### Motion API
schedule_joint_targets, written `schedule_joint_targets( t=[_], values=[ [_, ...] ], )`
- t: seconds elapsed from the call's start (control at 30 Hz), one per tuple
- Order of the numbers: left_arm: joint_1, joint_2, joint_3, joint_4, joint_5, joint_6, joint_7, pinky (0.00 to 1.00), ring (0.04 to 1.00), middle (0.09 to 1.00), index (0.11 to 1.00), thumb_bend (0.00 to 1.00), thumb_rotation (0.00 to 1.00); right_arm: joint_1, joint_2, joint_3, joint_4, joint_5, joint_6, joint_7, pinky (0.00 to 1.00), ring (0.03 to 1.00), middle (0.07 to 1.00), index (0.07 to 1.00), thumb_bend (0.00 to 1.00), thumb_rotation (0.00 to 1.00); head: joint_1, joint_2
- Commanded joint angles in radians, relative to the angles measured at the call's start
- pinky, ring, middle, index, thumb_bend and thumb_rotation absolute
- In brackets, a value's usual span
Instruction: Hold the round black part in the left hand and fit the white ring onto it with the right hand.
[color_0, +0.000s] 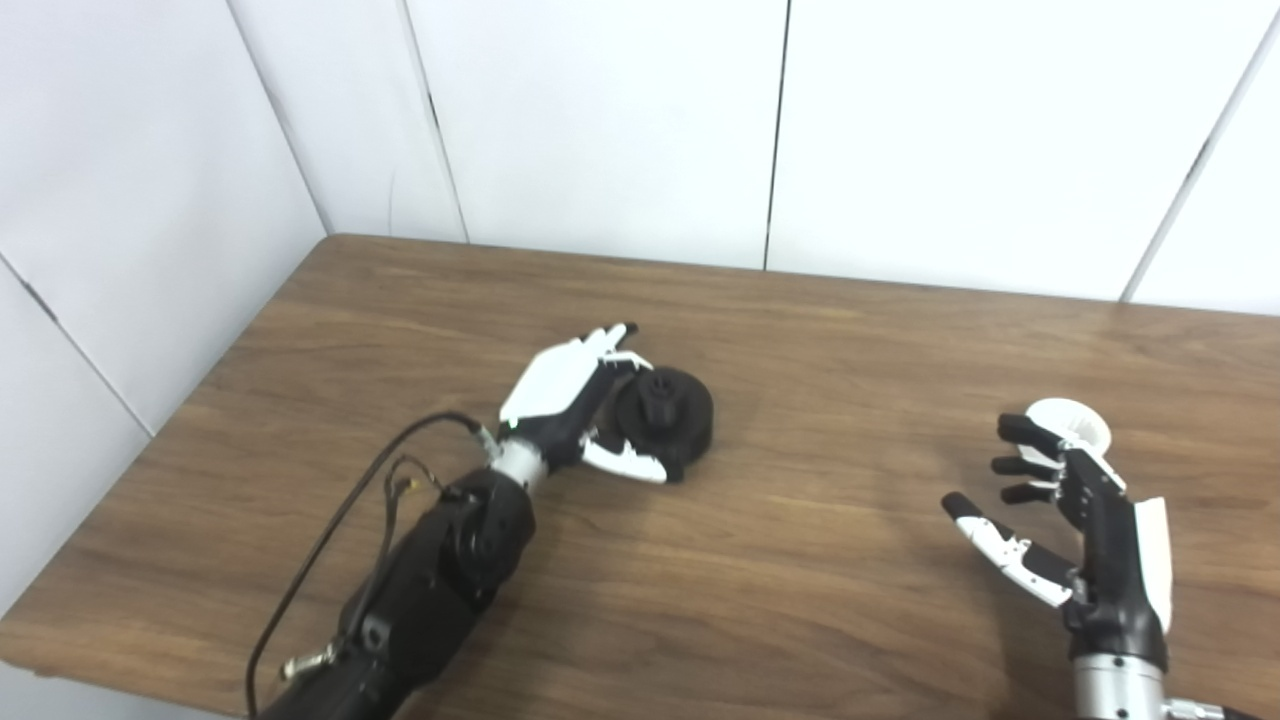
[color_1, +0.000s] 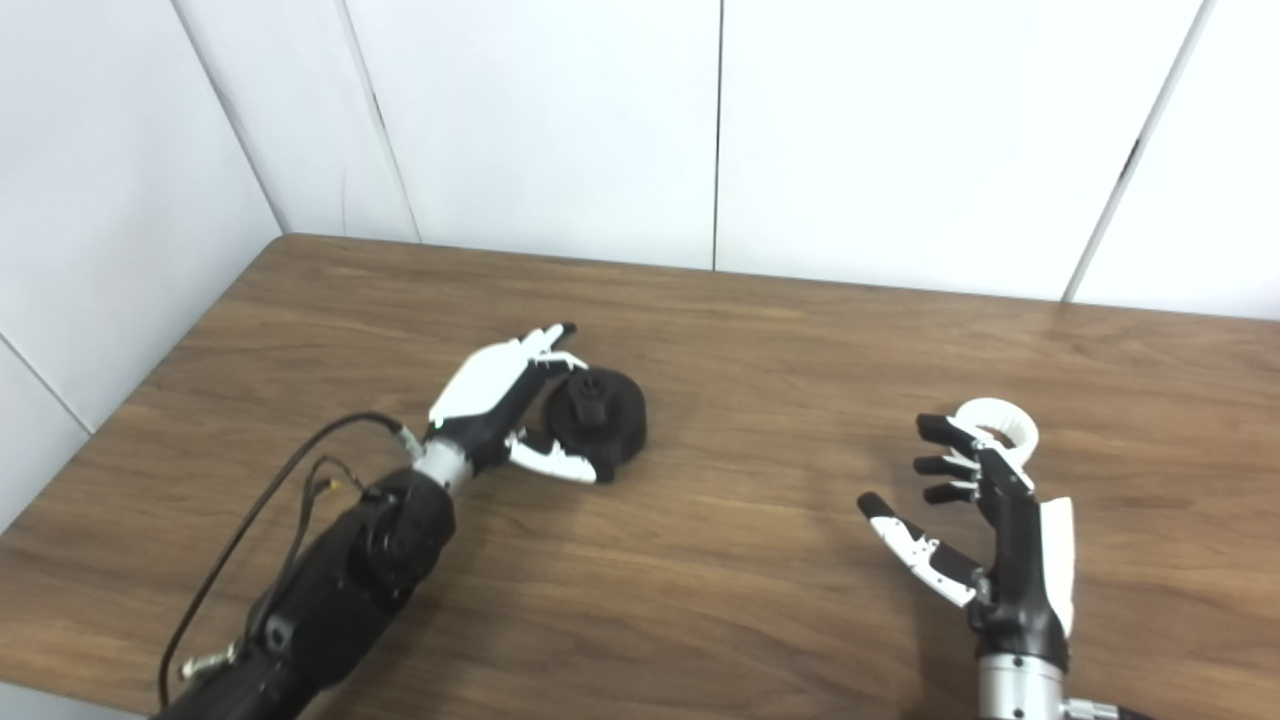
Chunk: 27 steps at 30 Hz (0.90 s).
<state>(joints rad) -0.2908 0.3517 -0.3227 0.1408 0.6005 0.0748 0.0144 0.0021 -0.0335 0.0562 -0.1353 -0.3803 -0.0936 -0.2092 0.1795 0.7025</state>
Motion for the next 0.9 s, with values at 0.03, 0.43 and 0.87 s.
schedule_joint_targets(
  t=[0.03,0.43,0.87],
  values=[
    [0.021,0.0,-0.029,-0.058,0.003,-0.041,-0.049,1.0,1.0,1.0,0.611,0.97,0.37,-0.016,0.008,0.002,-0.031,-0.013,0.0,0.003,0.53,0.639,0.725,0.712,0.63,0.16,-0.003,0.003],
    [0.116,-0.031,-0.066,-0.216,0.017,-0.071,-0.119,1.0,1.0,1.0,0.611,1.0,0.36,-0.023,0.032,0.01,-0.052,-0.025,0.031,0.008,0.54,0.639,0.72,0.706,0.65,0.16,-0.071,0.028],
    [0.171,-0.06,-0.097,-0.252,0.07,-0.112,-0.146,1.0,1.0,1.0,0.614,1.0,0.34,-0.024,0.044,0.024,-0.079,-0.038,0.062,0.016,0.53,0.647,0.735,0.711,0.63,0.13,-0.136,0.046]
  ],
)
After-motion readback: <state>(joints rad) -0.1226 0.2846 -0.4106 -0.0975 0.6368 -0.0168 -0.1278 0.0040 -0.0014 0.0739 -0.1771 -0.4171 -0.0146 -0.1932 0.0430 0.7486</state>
